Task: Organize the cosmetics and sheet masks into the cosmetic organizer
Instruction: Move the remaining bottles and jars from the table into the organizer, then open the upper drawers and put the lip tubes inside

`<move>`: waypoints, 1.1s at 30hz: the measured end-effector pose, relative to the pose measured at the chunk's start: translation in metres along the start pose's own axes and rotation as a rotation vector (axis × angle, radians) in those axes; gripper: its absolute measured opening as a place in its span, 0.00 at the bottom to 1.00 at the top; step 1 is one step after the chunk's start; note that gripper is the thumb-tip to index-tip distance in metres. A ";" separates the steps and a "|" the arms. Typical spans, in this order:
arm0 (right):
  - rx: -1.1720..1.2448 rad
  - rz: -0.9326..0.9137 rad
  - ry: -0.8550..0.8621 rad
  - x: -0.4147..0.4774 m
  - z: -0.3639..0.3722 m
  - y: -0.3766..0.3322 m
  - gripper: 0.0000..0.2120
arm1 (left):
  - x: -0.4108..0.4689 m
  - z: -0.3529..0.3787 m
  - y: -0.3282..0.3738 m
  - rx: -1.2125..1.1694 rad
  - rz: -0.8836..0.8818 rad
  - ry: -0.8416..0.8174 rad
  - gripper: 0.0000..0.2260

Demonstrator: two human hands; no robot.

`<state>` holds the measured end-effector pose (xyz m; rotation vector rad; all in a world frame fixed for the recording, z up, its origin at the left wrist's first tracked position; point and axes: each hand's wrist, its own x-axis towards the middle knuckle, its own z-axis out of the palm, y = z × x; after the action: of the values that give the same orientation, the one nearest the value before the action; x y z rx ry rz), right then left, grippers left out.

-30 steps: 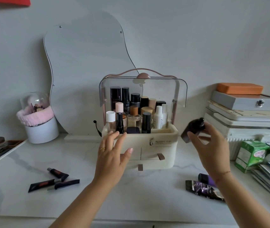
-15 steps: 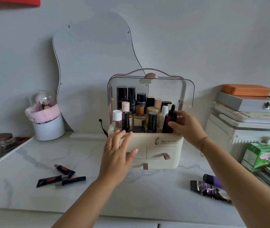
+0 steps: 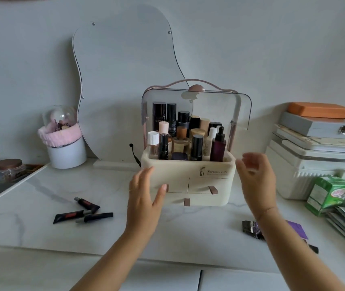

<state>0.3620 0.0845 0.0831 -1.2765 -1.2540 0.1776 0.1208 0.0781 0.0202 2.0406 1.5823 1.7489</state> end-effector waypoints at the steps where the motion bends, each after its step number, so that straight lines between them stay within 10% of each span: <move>1: 0.042 0.106 0.018 -0.013 0.001 0.005 0.05 | -0.007 0.002 -0.001 -0.085 -0.143 0.065 0.16; 7: 0.283 0.802 -0.311 -0.043 0.026 0.018 0.15 | 0.000 0.028 0.002 -0.616 -1.007 -0.168 0.14; 33: 0.431 0.508 -0.205 -0.146 -0.022 -0.011 0.14 | -0.081 -0.030 0.039 -0.631 -0.675 -0.137 0.11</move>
<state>0.3163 -0.0356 0.0096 -1.1894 -0.9647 0.9135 0.1354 -0.0124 -0.0043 1.1317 1.2366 1.5206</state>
